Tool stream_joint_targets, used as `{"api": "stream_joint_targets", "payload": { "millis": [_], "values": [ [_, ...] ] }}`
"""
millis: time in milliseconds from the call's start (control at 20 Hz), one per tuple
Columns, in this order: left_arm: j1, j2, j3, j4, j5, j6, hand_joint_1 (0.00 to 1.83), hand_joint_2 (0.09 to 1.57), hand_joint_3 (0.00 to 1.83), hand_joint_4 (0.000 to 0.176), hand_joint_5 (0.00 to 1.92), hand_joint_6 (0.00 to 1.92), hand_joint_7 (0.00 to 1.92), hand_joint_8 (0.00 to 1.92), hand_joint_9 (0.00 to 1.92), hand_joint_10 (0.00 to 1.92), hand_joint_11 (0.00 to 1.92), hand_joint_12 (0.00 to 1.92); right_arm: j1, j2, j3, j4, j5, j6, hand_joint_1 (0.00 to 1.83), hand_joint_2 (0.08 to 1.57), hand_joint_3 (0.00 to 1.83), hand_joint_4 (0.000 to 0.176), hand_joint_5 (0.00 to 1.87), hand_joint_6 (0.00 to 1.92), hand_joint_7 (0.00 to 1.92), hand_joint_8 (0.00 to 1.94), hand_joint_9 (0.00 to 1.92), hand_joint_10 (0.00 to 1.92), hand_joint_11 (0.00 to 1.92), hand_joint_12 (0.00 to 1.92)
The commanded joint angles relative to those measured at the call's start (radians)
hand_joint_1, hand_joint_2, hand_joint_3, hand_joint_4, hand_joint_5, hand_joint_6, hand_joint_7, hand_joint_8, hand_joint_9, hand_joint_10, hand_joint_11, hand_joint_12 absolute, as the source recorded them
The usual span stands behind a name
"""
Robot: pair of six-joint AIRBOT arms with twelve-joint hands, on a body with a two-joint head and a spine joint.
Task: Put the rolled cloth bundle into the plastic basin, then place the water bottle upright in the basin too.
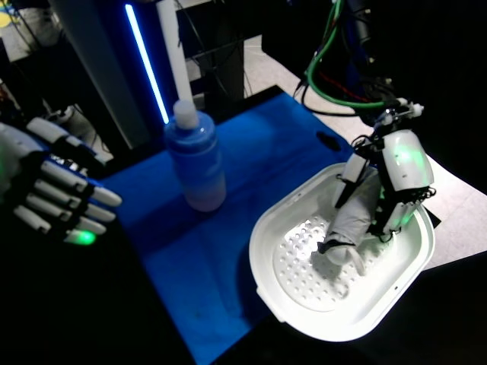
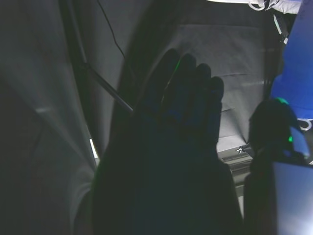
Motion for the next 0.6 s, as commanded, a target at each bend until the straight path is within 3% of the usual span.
{"api": "stream_joint_targets", "payload": {
  "millis": [0, 100, 250, 400, 550],
  "values": [
    [-0.020, 0.013, -0.004, -0.005, -0.146, -0.006, 0.60, 0.96, 0.00, 0.153, 0.32, 0.00, 0.40, 0.00, 0.37, 0.01, 0.00, 0.92, 0.010, 0.002, 0.006, 0.002, 0.123, 0.011, 0.59, 1.47, 0.00, 0.000, 0.31, 0.00, 0.36, 0.00, 0.31, 0.00, 0.00, 0.67],
    [-0.032, 0.024, -0.019, 0.010, -0.160, -0.006, 0.58, 0.92, 0.00, 0.175, 0.25, 0.00, 0.31, 0.00, 0.32, 0.00, 0.00, 0.97, 0.010, 0.000, 0.006, 0.002, 0.123, 0.013, 0.61, 1.47, 0.00, 0.000, 0.31, 0.00, 0.37, 0.00, 0.34, 0.01, 0.00, 0.76],
    [-0.042, 0.060, -0.069, 0.038, -0.191, -0.006, 0.52, 0.89, 0.00, 0.176, 0.14, 0.00, 0.17, 0.00, 0.21, 0.00, 0.00, 0.80, 0.010, 0.000, 0.005, 0.002, 0.123, 0.020, 0.60, 1.46, 0.00, 0.000, 0.30, 0.00, 0.36, 0.00, 0.32, 0.00, 0.00, 0.71],
    [-0.049, 0.173, -0.191, 0.106, -0.238, -0.006, 0.46, 0.88, 0.00, 0.176, 0.03, 0.00, 0.07, 0.00, 0.11, 0.00, 0.00, 0.56, 0.010, 0.010, -0.004, 0.002, 0.123, 0.035, 0.64, 1.46, 0.00, 0.000, 0.30, 0.00, 0.33, 0.00, 0.30, 0.00, 0.00, 0.75],
    [-0.008, 0.334, -0.348, 0.134, -0.311, -0.006, 0.38, 0.88, 0.00, 0.176, 0.00, 0.00, 0.02, 0.00, 0.08, 0.00, 0.00, 0.65, 0.010, 0.022, -0.014, -0.003, 0.123, 0.043, 0.72, 1.41, 0.00, 0.000, 0.28, 0.00, 0.26, 0.00, 0.26, 0.00, 0.00, 0.70]
  ]
}}
